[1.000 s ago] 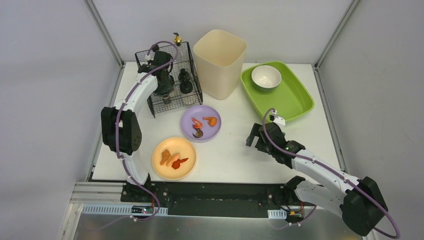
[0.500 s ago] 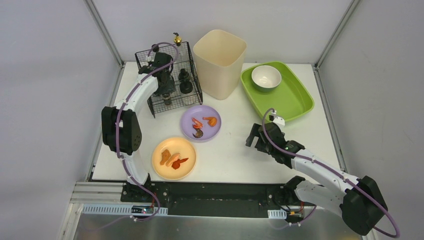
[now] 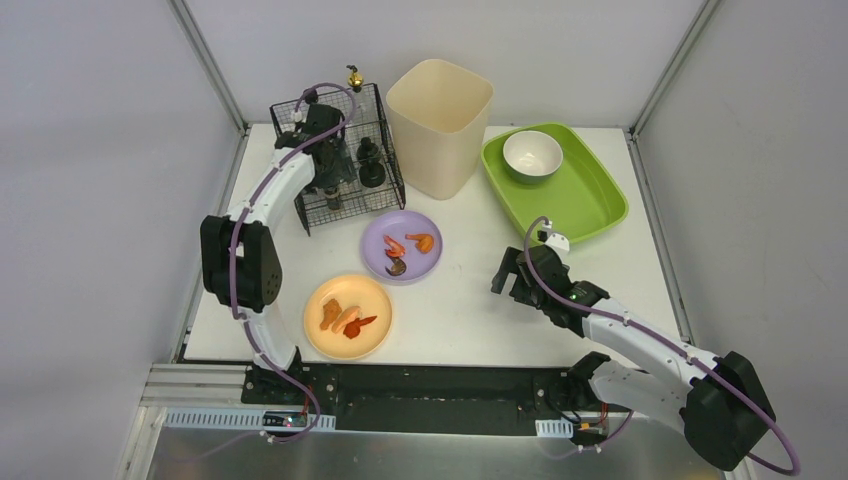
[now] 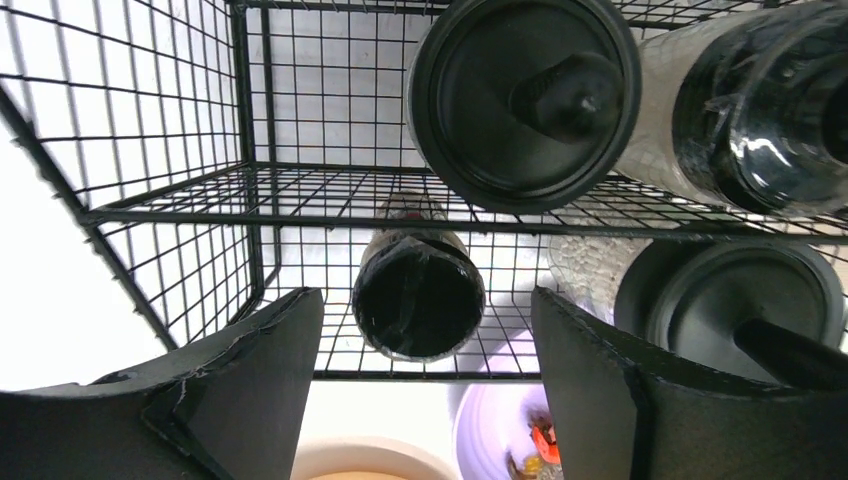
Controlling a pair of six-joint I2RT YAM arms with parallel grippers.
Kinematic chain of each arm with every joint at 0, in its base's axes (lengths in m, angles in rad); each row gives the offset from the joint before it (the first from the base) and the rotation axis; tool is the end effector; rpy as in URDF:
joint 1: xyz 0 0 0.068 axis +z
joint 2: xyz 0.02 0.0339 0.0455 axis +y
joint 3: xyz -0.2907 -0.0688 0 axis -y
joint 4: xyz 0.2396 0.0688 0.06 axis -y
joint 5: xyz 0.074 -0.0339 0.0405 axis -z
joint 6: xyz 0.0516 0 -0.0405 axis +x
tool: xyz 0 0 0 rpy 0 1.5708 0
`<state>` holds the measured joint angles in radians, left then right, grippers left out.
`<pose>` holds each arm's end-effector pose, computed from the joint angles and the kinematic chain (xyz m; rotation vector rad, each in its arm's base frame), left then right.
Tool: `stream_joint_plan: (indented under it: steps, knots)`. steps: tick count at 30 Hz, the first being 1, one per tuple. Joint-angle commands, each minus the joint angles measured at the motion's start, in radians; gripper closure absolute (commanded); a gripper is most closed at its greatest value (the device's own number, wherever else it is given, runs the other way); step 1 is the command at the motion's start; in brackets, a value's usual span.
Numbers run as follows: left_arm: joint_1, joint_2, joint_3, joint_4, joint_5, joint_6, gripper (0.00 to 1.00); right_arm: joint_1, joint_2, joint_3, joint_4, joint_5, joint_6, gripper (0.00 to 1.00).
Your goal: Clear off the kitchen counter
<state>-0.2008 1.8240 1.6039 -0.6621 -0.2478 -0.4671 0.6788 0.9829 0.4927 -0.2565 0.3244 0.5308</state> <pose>0.4127 -0.0711 0.3054 -0.4274 2.3786 0.0003 0.1571 0.1056 0.2120 -0.0059 2.2836 0.2595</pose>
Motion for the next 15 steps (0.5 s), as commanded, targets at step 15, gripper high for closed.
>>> stream_joint_plan:
  steps: [15]
  knots:
    - [-0.079,-0.483,-0.180,-0.004,0.117,0.034,0.10,0.007,-0.006,0.002,0.028,0.013,-0.015,0.01]
